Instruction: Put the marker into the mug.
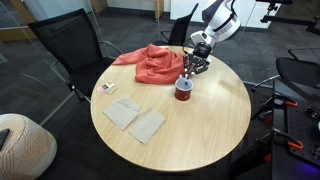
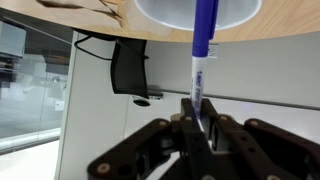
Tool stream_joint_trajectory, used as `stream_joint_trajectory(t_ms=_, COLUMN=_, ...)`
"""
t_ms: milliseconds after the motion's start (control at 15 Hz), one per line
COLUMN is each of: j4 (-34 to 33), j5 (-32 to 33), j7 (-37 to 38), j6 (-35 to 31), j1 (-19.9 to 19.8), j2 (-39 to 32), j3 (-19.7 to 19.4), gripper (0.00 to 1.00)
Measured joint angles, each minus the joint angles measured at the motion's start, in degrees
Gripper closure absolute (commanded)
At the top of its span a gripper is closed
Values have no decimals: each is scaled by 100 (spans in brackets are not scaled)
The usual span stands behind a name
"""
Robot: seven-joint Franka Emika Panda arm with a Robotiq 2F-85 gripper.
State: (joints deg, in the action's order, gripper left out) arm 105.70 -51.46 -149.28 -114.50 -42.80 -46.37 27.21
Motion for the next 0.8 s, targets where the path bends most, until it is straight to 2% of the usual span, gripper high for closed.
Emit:
stream_joint_trajectory(t_ms=467, j4=121, j5=-27, j7=0, j6=-405, j1=-31, j2=-66, j3=1, gripper=4)
stream_joint_trajectory(t_ms=533, j4=149, j5=-28, j7=0, j6=-446, j1=-57, j2=-61, j3=34, gripper=0)
stream_joint_trajectory(t_ms=800, j4=349, j5=-52, j7=0, j6=-642, j1=-266, j2=84, j3=405, gripper=0)
